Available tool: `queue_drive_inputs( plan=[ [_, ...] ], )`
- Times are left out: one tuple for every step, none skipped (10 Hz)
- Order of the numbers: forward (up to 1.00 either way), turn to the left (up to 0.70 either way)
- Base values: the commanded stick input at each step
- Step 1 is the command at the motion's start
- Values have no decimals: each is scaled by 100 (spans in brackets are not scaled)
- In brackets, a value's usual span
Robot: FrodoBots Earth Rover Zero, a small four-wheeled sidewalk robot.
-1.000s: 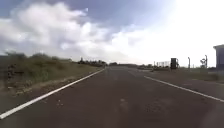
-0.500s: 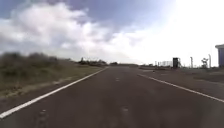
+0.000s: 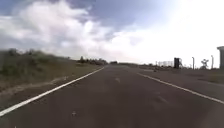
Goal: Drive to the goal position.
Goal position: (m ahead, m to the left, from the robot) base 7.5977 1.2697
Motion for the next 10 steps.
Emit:
queue_drive_inputs(
  plan=[
    [100,0],
    [100,0],
    [100,0],
    [100,0],
    [100,0],
    [100,0],
    [100,0],
    [100,0],
    [100,0],
    [100,0]
  ],
)
